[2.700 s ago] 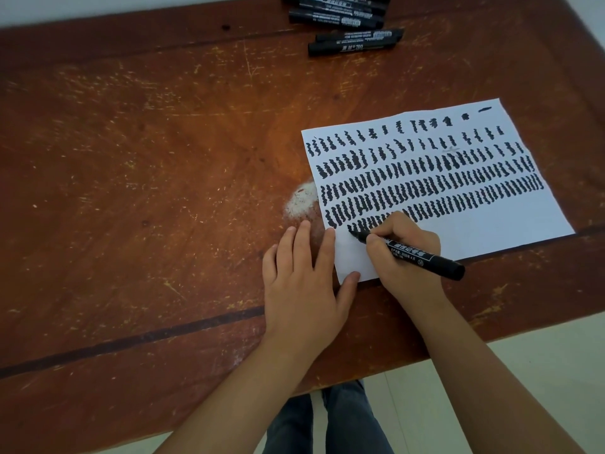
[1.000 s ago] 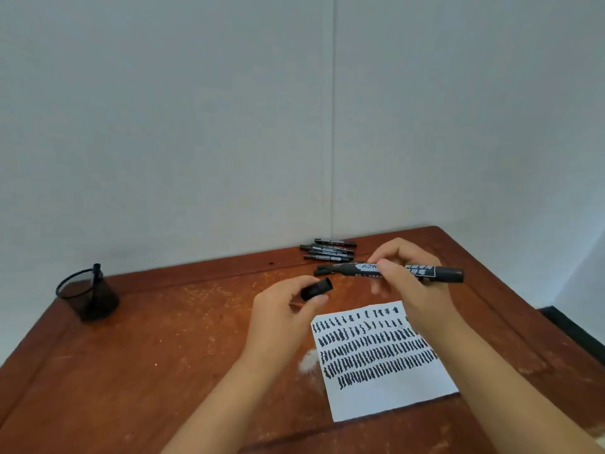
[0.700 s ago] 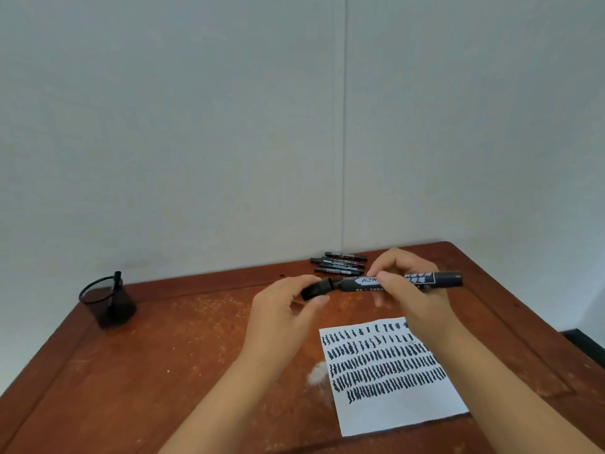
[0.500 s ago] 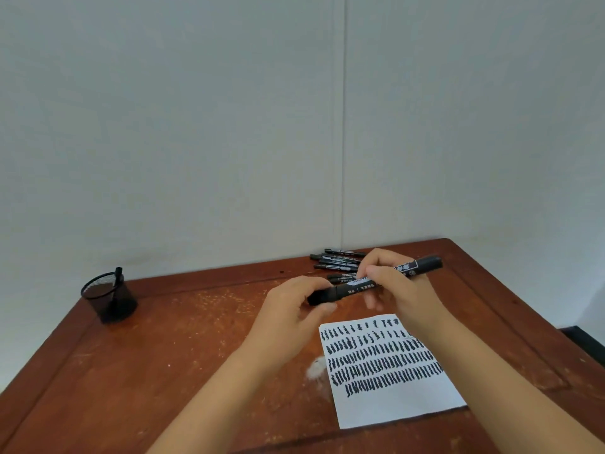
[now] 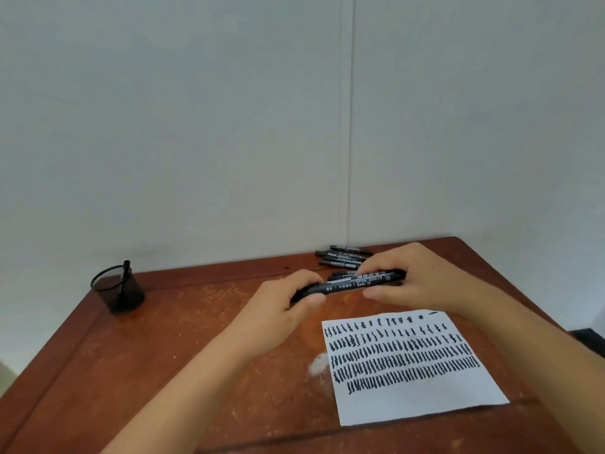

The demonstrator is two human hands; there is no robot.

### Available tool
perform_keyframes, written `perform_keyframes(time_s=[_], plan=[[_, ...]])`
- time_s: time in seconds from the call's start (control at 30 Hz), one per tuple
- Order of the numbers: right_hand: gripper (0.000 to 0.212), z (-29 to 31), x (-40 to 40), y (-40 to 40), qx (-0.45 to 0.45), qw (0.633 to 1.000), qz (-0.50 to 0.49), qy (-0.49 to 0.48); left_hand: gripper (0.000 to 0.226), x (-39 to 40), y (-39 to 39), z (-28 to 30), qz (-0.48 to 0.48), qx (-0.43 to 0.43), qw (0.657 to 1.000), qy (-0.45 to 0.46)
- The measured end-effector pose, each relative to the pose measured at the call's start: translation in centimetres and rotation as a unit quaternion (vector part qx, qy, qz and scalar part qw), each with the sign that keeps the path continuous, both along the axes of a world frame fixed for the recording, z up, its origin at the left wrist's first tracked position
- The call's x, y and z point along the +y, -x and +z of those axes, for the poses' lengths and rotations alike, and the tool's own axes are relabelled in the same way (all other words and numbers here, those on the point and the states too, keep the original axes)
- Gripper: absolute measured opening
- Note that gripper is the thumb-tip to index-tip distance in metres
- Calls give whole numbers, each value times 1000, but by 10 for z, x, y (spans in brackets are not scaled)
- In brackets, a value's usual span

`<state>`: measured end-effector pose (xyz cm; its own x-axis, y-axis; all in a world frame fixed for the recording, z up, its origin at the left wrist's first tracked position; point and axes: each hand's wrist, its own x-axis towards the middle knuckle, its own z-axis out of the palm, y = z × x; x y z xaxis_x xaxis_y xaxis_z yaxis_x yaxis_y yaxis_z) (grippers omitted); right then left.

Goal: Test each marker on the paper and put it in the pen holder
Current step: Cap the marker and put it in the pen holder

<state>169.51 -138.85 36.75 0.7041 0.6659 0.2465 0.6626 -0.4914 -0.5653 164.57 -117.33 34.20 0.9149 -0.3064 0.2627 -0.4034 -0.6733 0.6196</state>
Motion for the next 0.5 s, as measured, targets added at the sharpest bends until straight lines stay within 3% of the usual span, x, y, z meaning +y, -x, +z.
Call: perform_keyframes(time_s=[0.07,0.17,0.4,0.5], plan=[[10,1,4,-5,-136,982,27,126,10,5,-1,0,1,14,999,-40],[28,-11,14,-12,-328,932,76,137,7,6,0,0,-2,15,996,-88],[30,-23,23,-11,-391,908,135,59,19,12,13,2,-36,15,994,-106],[26,-27,24,-8,-395,902,151,79,15,12,16,0,-34,-22,987,-153]])
